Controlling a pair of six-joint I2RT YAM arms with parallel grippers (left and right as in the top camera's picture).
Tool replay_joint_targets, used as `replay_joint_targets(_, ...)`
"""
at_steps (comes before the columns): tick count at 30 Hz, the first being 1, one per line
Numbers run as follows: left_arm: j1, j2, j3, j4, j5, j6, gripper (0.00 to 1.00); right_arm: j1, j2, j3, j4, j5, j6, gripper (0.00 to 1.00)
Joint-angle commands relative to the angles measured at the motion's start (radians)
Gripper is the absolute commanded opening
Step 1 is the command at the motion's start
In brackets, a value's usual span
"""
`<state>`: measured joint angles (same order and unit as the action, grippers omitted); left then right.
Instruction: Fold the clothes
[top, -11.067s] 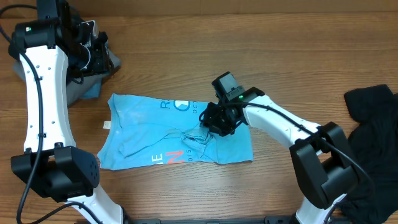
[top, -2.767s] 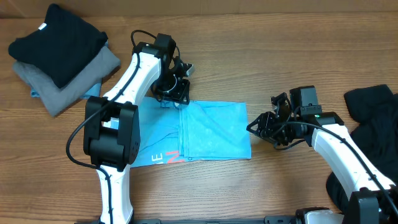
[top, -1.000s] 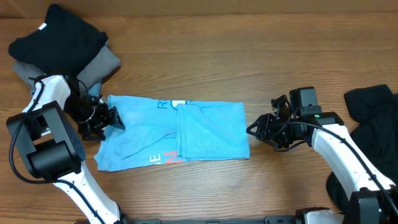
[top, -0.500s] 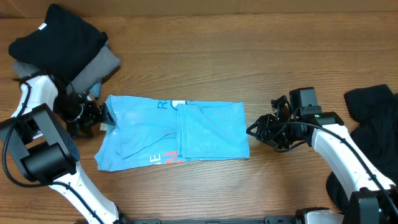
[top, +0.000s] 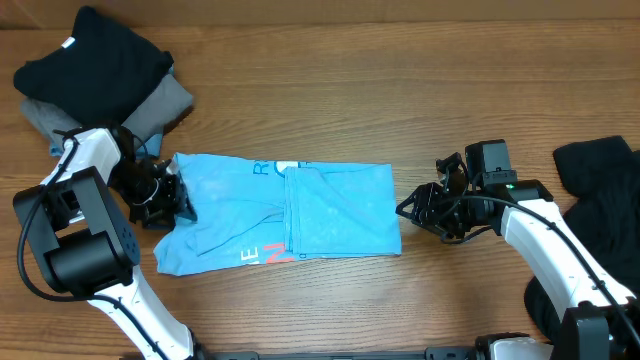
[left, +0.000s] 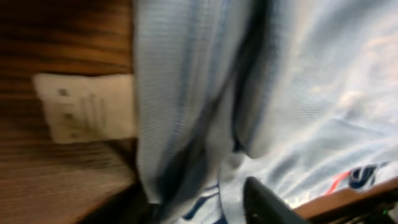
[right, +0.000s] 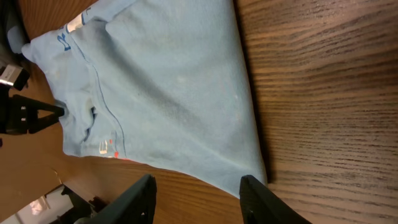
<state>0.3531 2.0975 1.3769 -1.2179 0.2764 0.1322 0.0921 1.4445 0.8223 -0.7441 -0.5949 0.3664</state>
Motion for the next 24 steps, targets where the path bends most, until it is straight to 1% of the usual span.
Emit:
replay_joint_targets(1,-0.008,0.048,-0.032,0.055,-0.028,-0.024,0.35,-0.002,-0.018,0.016,0.005,0.002,0.000,0.47)
replay_joint_targets(5,-0.008,0.048,-0.032,0.085,-0.006,-0.036,0.27,-0.002,-0.018,0.016,0.003,0.002,0.000,0.47)
replay_joint_targets(7,-0.008,0.048,-0.032,0.093,0.013,-0.035,0.27,-0.002,-0.018,0.016,0.001,0.002,0.000,0.47)
replay_joint_targets(8,-0.008,0.048,-0.032,0.094,0.021,-0.035,0.29,-0.002,-0.018,0.016,0.000,0.002,0.000,0.47)
replay_joint_targets(9,-0.008,0.048,-0.032,0.093,0.024,-0.035,0.33,-0.002,-0.018,0.016,0.000,0.002,0.000,0.47)
replay_joint_targets(11,-0.008,0.048,-0.032,0.093,0.024,-0.036,0.50,-0.002,-0.018,0.016,-0.003,0.002,0.000,0.46)
replay_joint_targets(12,-0.008,0.048,-0.032,0.093,0.033,-0.036,0.63,-0.002,-0.018,0.016,-0.005,0.002,0.000,0.47)
replay_joint_targets(13,-0.008,0.048,-0.032,0.094,0.042,-0.036,0.69,-0.002,-0.018,0.016,-0.007,0.002,0.000,0.47)
replay_joint_targets(15,-0.008,0.048,-0.032,0.103,0.060,-0.035,0.73,-0.002,-0.018,0.016,-0.010,0.002,0.000,0.47)
replay_joint_targets(17,-0.008,0.048,-0.032,0.108,0.060,-0.035,0.75,-0.002,-0.018,0.016,-0.012,0.002,0.000,0.47)
replay_joint_targets(18,-0.008,0.048,-0.032,0.113,0.057,-0.035,0.74,-0.002,-0.018,0.016,-0.013,0.002,0.000,0.47)
replay_joint_targets(20,-0.008,0.048,-0.032,0.130,0.056,-0.035,0.67,-0.002,-0.018,0.016,-0.014,0.002,0.000,0.46)
replay_joint_targets(24,-0.017,0.048,-0.036,0.182,0.056,-0.035,0.63,-0.002,-0.018,0.016,-0.014,0.002,0.000,0.47)
